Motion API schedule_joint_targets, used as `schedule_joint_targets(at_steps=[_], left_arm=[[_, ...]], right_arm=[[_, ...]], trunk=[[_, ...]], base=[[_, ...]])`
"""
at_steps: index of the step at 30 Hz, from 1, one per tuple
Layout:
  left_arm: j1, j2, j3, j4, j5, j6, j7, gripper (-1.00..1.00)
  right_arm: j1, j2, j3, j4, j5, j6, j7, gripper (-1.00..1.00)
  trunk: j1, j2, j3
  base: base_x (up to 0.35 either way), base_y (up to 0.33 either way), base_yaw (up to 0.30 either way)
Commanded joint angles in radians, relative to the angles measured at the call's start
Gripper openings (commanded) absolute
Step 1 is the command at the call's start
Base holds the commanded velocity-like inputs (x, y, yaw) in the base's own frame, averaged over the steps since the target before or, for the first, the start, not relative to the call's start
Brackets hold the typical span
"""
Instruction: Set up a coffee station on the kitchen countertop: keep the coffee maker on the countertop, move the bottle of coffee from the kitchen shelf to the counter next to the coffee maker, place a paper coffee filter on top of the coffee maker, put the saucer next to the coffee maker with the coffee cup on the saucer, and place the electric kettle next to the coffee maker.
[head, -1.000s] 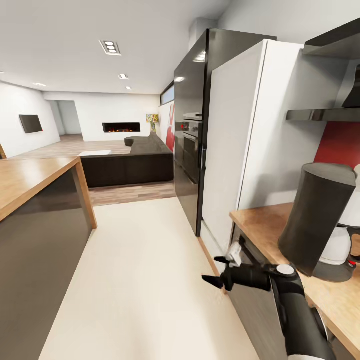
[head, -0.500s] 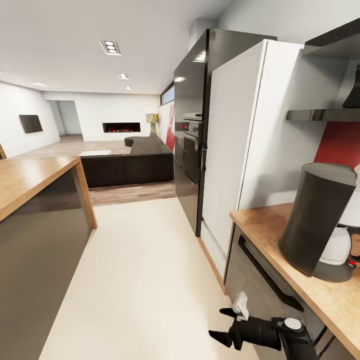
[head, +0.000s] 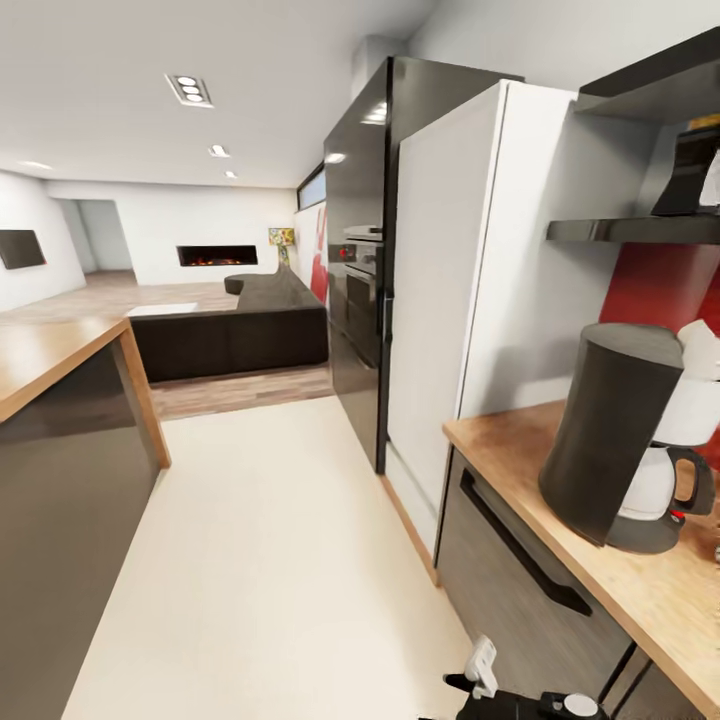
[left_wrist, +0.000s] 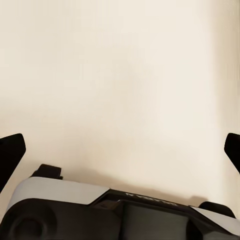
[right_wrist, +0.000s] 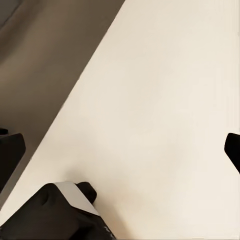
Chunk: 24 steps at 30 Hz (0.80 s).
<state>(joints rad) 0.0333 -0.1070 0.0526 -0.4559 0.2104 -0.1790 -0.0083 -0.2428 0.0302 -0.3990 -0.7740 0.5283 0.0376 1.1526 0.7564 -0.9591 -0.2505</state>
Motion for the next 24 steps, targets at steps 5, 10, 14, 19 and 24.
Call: schedule_joint_targets(at_steps=[5, 10, 14, 19, 24], left_arm=[[0.0, 0.0, 0.003, 0.0, 0.004, 0.0, -0.001, 1.0], [0.0, -0.001, 0.003, 0.0, 0.004, 0.0, -0.001, 1.0], [0.0, 0.0, 0.003, 0.0, 0.004, 0.0, -0.001, 1.0], [0.0, 0.0, 0.003, 0.0, 0.004, 0.0, -0.001, 1.0], [0.0, 0.0, 0.003, 0.001, 0.004, 0.0, -0.002, 1.0]], right_arm=[[-0.001, -0.008, -0.006, 0.022, 0.007, 0.004, 0.006, 1.0], [-0.001, -0.014, -0.006, 0.07, 0.007, 0.004, 0.005, 1.0], [-0.001, -0.025, -0.006, 0.108, 0.008, 0.004, -0.008, 1.0], [-0.001, -0.052, -0.006, 0.209, 0.009, 0.004, -0.106, 1.0], [0.0, -0.095, -0.005, 0.347, 0.008, 0.004, -0.217, 1.0]], trunk=[[0.0, -0.001, -0.001], [0.0, -0.001, -0.001], [0.0, -0.001, -0.001], [0.0, -0.001, -0.001], [0.0, -0.001, -0.001]], base=[[0.046, 0.049, -0.106], [0.15, 0.179, -0.028], [0.126, 0.142, -0.061], [0.021, 0.024, -0.222], [0.003, 0.003, -0.222]])
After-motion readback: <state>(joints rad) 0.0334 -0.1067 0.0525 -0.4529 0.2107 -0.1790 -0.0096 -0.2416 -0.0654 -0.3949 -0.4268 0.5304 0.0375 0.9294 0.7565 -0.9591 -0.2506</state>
